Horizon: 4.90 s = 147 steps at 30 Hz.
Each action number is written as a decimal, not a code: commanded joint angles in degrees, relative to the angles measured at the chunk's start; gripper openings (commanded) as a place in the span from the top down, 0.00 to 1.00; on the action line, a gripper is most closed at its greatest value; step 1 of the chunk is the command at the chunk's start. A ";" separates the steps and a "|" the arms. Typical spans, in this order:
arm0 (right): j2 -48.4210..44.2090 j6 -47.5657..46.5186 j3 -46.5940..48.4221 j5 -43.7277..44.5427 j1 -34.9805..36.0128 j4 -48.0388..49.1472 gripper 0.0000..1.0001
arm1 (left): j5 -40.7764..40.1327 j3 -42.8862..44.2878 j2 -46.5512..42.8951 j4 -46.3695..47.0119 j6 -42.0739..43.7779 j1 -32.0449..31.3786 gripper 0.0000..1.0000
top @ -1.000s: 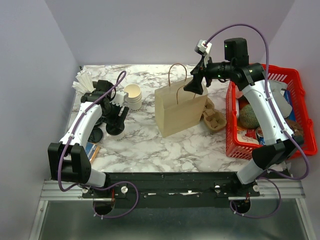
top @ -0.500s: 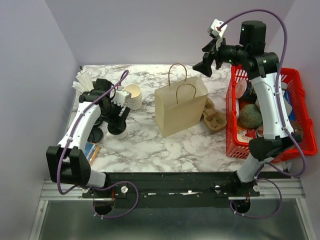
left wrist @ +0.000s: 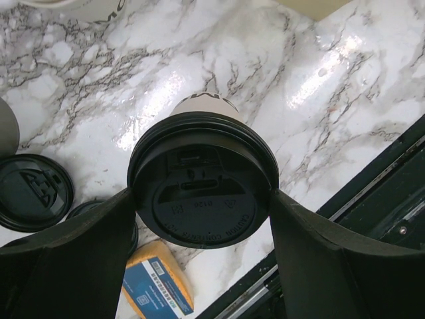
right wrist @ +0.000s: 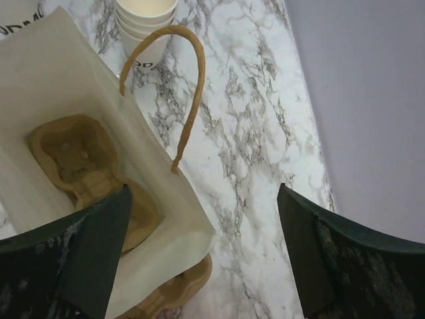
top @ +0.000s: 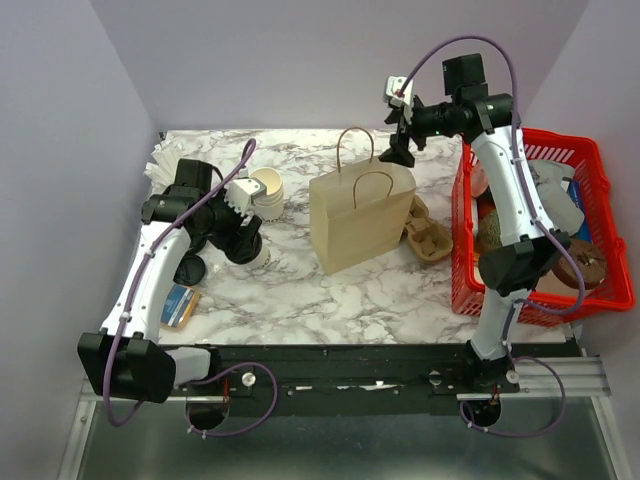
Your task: Pack the takeout coffee
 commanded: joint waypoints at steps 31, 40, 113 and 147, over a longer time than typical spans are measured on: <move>-5.26 3.31 -10.10 6.46 9.13 3.68 1.00 | 5.23 15.19 -4.20 9.73 -3.99 -0.18 1.00; -23.21 17.63 -41.44 26.66 20.91 25.20 1.00 | 7.87 17.48 -7.27 15.88 -6.54 -0.18 1.00; -29.64 29.69 -47.74 27.30 26.19 30.15 1.00 | 6.38 8.61 -7.63 6.31 36.61 -23.64 1.00; -25.77 29.78 -45.01 24.22 26.02 30.06 1.00 | 6.73 12.99 3.97 2.10 45.57 -27.69 1.00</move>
